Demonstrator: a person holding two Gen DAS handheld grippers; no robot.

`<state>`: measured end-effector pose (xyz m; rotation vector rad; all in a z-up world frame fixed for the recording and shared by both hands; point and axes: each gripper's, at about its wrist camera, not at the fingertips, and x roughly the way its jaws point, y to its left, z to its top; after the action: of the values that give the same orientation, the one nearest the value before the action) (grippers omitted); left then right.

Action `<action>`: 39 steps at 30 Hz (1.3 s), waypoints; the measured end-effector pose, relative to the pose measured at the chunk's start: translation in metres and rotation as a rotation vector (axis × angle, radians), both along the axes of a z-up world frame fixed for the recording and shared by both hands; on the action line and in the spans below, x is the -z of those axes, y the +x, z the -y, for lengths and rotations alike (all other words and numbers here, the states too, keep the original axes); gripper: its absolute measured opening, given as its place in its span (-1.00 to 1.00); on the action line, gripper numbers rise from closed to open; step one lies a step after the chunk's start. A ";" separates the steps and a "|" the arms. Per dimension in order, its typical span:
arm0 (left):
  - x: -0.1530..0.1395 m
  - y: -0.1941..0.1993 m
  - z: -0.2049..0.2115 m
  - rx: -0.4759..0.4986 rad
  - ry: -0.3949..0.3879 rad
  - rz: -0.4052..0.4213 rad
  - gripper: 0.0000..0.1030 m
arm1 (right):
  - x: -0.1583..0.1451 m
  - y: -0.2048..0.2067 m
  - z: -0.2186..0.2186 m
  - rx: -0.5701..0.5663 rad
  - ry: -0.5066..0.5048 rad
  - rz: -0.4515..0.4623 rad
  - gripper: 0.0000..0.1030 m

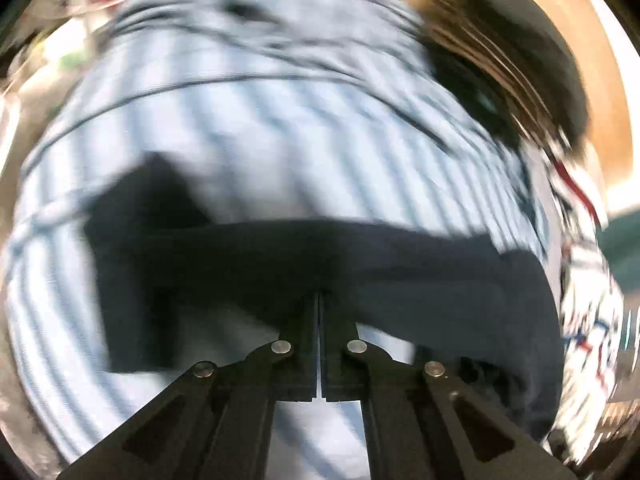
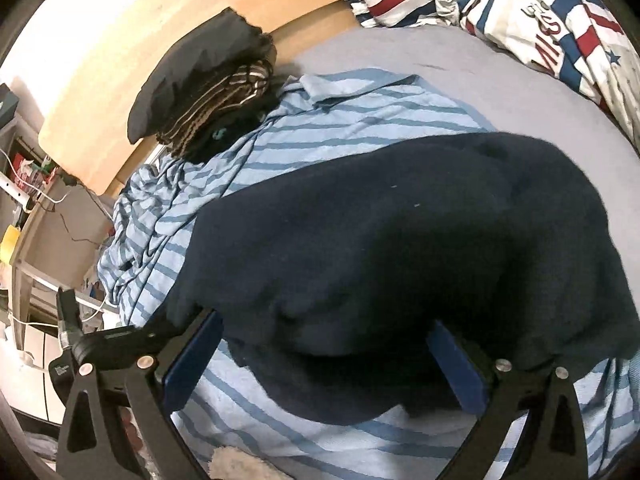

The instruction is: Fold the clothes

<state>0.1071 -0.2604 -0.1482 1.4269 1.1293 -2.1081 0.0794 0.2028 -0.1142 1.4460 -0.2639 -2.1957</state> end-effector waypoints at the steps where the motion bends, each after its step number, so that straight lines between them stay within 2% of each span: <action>1: 0.004 0.008 0.013 -0.041 0.050 0.000 -1.00 | 0.001 0.001 0.003 -0.004 0.002 0.003 1.00; 3: 0.016 0.020 0.028 -0.096 0.186 -0.029 -0.91 | 0.003 0.002 0.009 -0.018 0.005 0.013 1.00; 5: 0.026 0.025 0.028 -0.113 0.299 -0.071 -0.40 | 0.005 0.004 0.016 -0.039 0.009 0.026 1.00; 6: 0.029 0.026 0.026 -0.115 0.340 -0.089 0.23 | 0.006 0.005 0.018 -0.049 0.011 0.030 1.00; 7: 0.031 0.025 0.022 -0.110 0.374 -0.103 0.58 | 0.007 0.006 0.020 -0.058 0.012 0.034 1.00; 15: 0.021 -0.021 -0.047 0.146 0.397 -0.080 0.58 | 0.011 0.010 0.028 -0.102 0.063 0.038 1.00; 19: 0.015 -0.054 -0.082 0.278 0.324 -0.055 0.57 | 0.015 0.009 0.026 -0.102 0.065 0.050 1.00; 22: 0.016 -0.079 -0.097 0.323 0.257 -0.042 0.48 | 0.019 0.008 0.025 -0.102 0.075 0.058 1.00; 23: 0.016 -0.080 -0.097 0.320 0.236 -0.048 0.36 | 0.019 0.008 0.024 -0.100 0.076 0.061 1.00; 25: 0.014 -0.080 -0.093 0.296 0.202 -0.061 -0.23 | 0.021 0.007 0.022 -0.095 0.074 0.067 1.00; 26: 0.012 -0.079 -0.090 0.276 0.186 -0.069 -0.35 | 0.020 0.007 0.022 -0.095 0.071 0.068 1.00; 27: 0.009 -0.076 -0.086 0.249 0.159 -0.082 -0.59 | 0.019 0.007 0.021 -0.092 0.068 0.065 1.00; 28: 0.006 -0.073 -0.082 0.222 0.133 -0.094 -0.74 | 0.019 0.007 0.020 -0.088 0.070 0.061 1.00; 33: -0.007 -0.050 -0.047 0.035 0.014 -0.165 -0.86 | 0.013 0.006 0.018 -0.075 0.086 0.037 1.00; 39: -0.029 -0.035 0.006 -0.076 -0.059 -0.184 -0.88 | 0.001 0.008 0.022 -0.085 0.073 0.004 1.00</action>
<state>0.0725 -0.2661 -0.1195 1.1641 1.1580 -2.2350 0.0879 0.1806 -0.1156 1.4730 -0.1222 -2.1549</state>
